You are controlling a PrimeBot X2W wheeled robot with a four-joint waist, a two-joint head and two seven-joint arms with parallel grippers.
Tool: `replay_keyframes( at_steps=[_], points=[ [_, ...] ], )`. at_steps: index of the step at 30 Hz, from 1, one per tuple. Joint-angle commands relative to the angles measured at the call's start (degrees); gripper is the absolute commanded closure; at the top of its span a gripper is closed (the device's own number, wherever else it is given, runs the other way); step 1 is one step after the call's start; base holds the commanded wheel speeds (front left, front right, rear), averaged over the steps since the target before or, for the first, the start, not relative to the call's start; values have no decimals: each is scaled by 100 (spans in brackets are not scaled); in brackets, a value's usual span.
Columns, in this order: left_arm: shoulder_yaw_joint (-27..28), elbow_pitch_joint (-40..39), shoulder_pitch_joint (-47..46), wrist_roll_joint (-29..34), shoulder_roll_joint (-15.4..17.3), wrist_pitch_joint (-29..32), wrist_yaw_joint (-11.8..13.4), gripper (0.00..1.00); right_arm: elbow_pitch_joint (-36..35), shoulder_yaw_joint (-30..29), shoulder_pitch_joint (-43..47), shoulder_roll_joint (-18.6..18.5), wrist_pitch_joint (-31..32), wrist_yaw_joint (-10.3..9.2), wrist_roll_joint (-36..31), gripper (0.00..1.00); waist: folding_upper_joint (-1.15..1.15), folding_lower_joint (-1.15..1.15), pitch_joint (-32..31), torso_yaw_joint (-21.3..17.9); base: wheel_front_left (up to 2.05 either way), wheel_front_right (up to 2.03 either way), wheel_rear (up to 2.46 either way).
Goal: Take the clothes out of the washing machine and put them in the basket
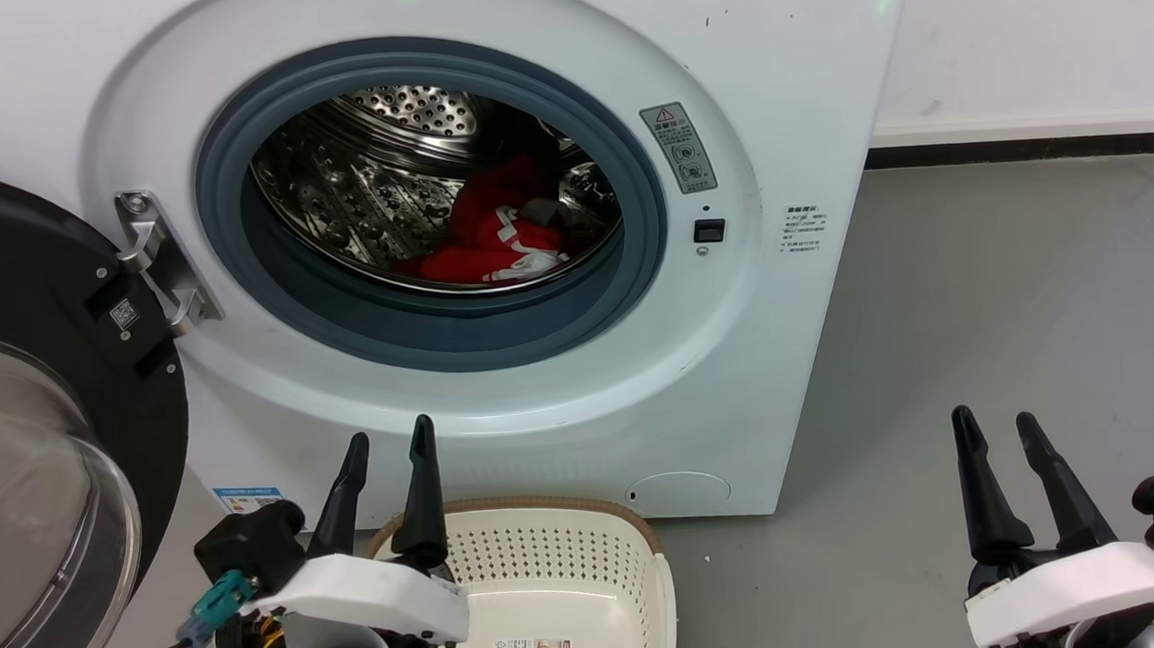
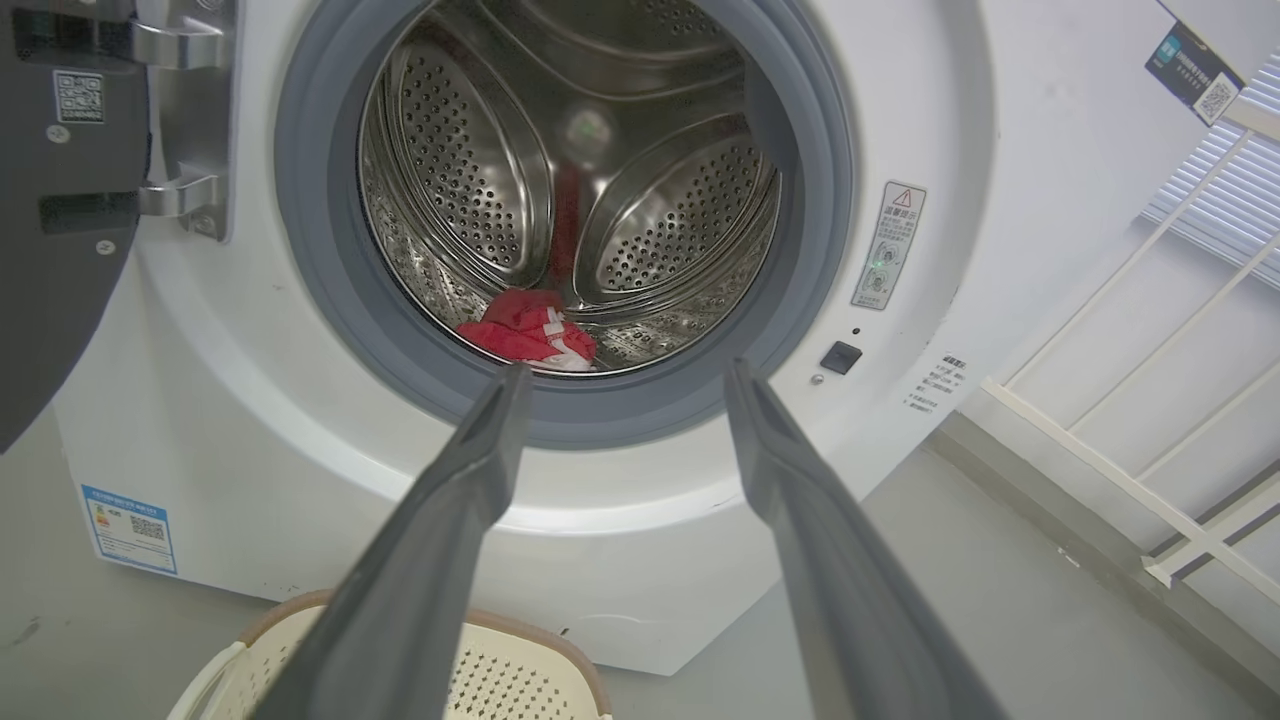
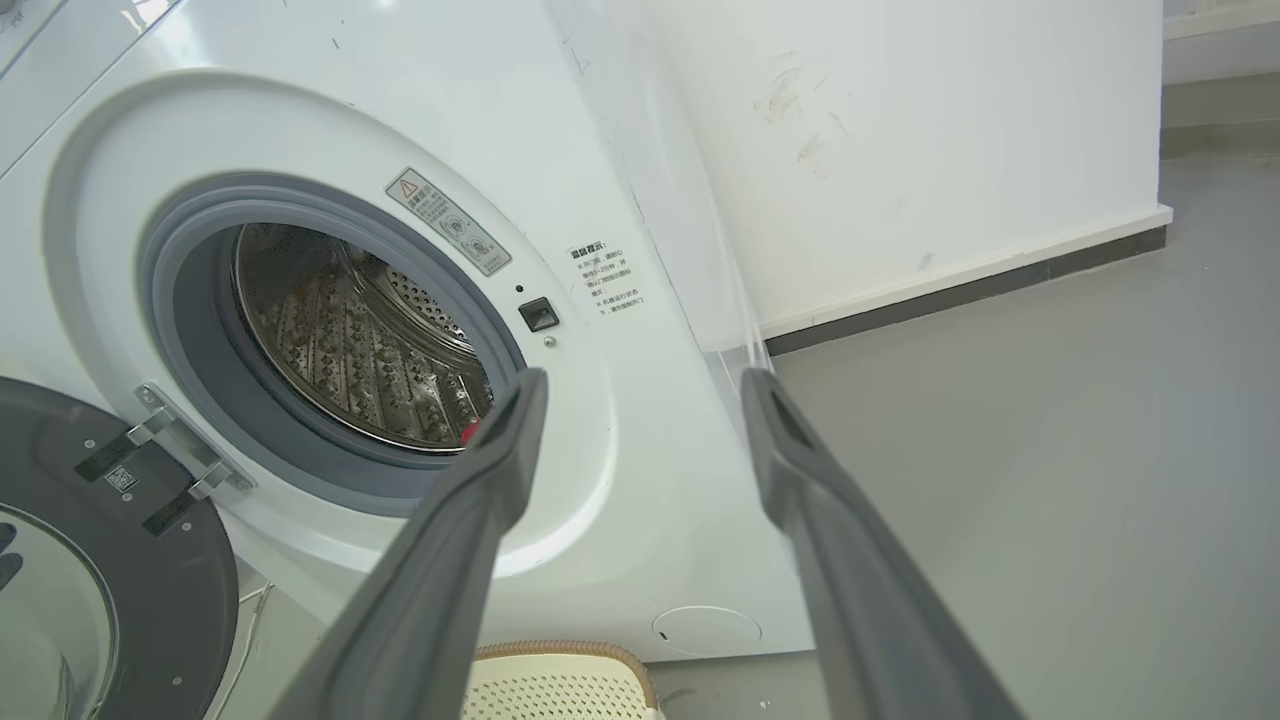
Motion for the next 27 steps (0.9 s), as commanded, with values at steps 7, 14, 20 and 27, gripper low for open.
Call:
replay_keyframes(
  at_steps=[7,14,20,27],
  points=[
    [-156,-48,-138,577,51,-132,82,0,-171,-13,74,-1,-21,0,-484,0,0,0,-10,19,0,0,0],
    [-247,-19,-150,1002,81,-232,169,0,-241,-26,141,0,-7,0,-916,0,0,0,-29,48,0,0,0],
    [-294,22,-124,1323,111,-314,244,0,-258,1,163,0,-43,0,-1275,0,0,0,-39,68,0,0,0],
    [-388,61,-112,1674,134,-398,303,0,-242,4,190,1,-92,0,-1657,0,0,0,-52,88,0,0,0]
  ],
)
